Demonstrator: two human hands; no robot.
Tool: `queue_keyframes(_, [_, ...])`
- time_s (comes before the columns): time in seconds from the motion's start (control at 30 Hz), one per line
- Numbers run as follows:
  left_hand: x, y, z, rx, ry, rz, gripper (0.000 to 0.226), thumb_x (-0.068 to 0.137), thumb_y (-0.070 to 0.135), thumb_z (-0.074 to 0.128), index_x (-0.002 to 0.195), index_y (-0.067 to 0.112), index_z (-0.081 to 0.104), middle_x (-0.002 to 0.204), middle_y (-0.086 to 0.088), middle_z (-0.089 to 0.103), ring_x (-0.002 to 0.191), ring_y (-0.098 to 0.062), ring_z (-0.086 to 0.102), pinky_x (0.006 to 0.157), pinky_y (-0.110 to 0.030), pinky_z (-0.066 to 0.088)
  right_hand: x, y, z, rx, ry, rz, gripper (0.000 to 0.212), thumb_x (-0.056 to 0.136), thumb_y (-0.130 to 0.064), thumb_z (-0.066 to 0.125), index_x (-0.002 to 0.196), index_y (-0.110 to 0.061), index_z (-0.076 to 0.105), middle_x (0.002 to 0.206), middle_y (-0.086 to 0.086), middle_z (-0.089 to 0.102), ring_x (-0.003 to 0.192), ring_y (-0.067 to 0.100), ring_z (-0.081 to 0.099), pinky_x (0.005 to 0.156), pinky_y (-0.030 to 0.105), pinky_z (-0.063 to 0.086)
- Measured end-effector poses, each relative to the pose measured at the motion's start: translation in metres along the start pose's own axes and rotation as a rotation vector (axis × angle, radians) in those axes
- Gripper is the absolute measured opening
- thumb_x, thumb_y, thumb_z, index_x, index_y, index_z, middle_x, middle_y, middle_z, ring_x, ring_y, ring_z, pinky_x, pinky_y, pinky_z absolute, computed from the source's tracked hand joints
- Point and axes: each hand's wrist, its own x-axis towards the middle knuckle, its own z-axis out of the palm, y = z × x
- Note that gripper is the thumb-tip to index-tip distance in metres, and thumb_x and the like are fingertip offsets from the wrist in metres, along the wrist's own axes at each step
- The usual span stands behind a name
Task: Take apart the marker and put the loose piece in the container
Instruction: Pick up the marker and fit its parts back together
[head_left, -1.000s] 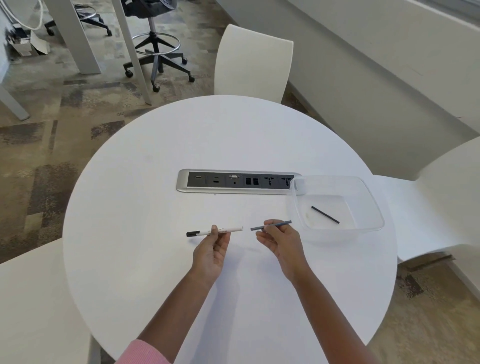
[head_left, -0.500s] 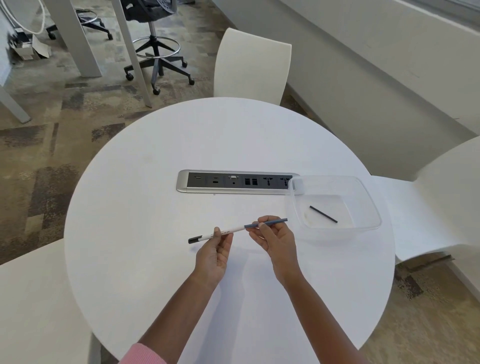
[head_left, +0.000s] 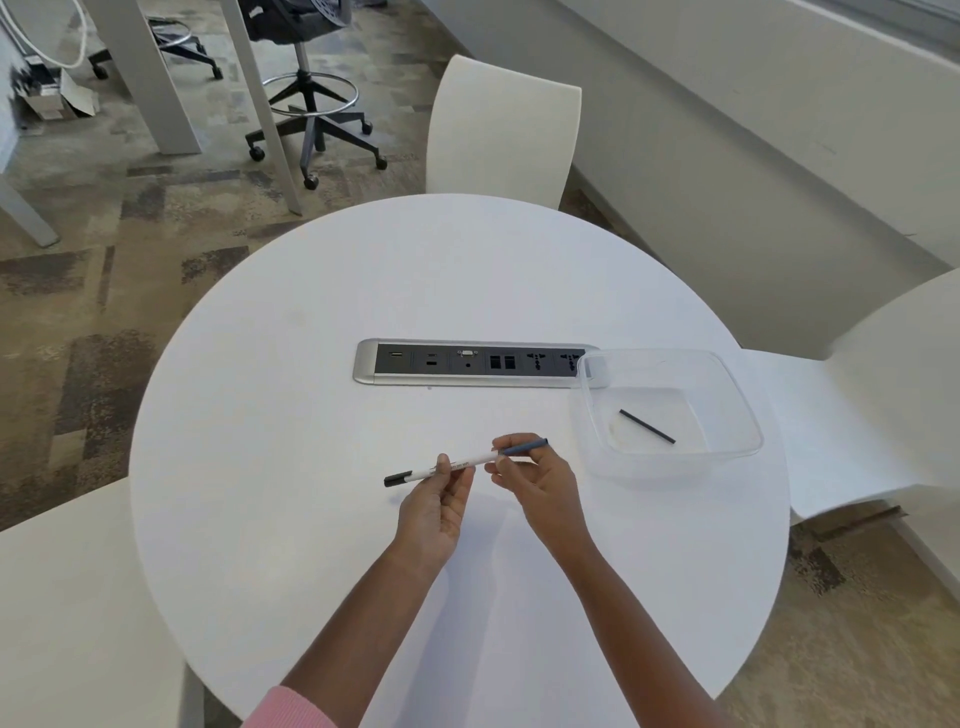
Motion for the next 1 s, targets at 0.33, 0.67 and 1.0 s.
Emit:
queue_keyframes(0.33, [0.000, 0.027, -0.003, -0.086, -0.027, 0.011, 0.012, 0.088, 0.006, 0.056, 0.077, 0.001, 0.057, 0.050, -0.008, 0.066, 0.047, -0.014, 0.067, 0.053, -0.023, 0.058, 0.003, 0.015, 0.011, -0.428, -0.034, -0.085, 0.042, 0.086, -0.004, 0.051, 0.125, -0.018, 0.045, 0.113, 0.004, 0.056, 0.083, 0.009, 0.057, 0.068, 0.000, 0.043])
queue_keyframes(0.67, [0.005, 0.067, -0.015, -0.115, -0.029, 0.093, 0.015, 0.090, 0.007, 0.054, 0.075, 0.003, 0.055, 0.048, -0.006, 0.066, 0.046, -0.013, 0.067, 0.050, -0.020, 0.056, 0.017, 0.047, 0.042, -0.729, -0.221, 0.014, 0.024, 0.088, -0.007, 0.046, 0.110, -0.008, 0.058, 0.111, 0.013, 0.059, 0.088, 0.022, 0.058, 0.085, 0.031, 0.046])
queue_keyframes(1.0, [0.009, 0.075, -0.030, -0.140, -0.018, 0.073, 0.014, 0.089, 0.005, 0.054, 0.075, 0.002, 0.055, 0.049, -0.008, 0.066, 0.047, -0.015, 0.067, 0.052, -0.024, 0.058, 0.013, 0.059, 0.080, -0.878, -0.166, 0.069, 0.034, 0.085, -0.021, 0.054, 0.116, -0.012, 0.044, 0.106, 0.013, 0.057, 0.094, 0.029, 0.058, 0.076, 0.033, 0.046])
